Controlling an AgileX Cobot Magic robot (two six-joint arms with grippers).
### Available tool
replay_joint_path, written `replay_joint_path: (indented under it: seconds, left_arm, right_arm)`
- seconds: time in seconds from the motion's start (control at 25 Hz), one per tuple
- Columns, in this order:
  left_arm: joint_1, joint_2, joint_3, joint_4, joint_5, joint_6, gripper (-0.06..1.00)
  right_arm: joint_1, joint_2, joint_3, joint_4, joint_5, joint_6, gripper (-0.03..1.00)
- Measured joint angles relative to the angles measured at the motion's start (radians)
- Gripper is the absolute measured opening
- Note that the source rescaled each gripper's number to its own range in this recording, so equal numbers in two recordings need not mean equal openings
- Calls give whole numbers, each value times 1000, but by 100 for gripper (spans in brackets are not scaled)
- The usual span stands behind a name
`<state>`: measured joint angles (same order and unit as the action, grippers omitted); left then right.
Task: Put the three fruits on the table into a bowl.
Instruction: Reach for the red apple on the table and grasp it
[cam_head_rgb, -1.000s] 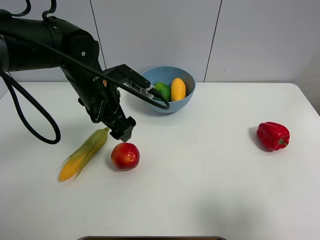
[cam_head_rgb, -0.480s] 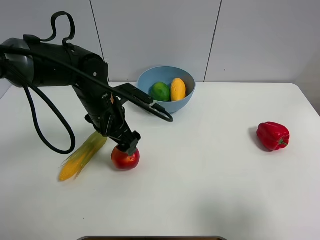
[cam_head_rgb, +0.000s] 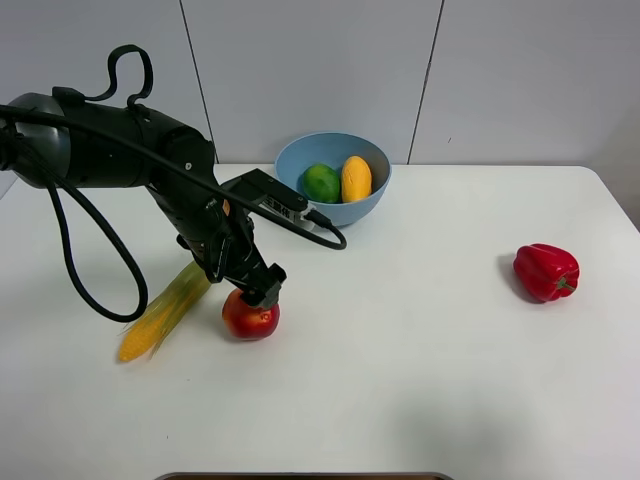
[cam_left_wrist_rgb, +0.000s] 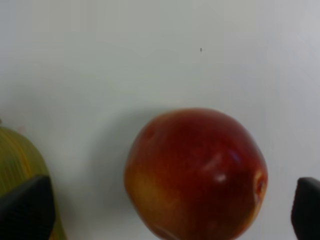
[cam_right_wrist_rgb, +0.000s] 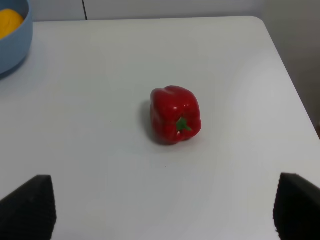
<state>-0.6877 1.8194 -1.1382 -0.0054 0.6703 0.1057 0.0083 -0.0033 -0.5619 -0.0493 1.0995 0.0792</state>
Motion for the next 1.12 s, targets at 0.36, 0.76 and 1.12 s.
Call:
replay_joint_path:
  seconds: [0.36,0.76,1.12]
  left_arm:
    - [0,57,6,-20,8,-1,87]
    - [0,96,28,-49,-54,-1,87]
    - [1,153,69,-50,-116,-1,87]
  right_arm:
    - [0,0,0,0,0,0,92]
    - [0,0,0,0,0,0,92]
    - [0,0,0,0,0,0,92]
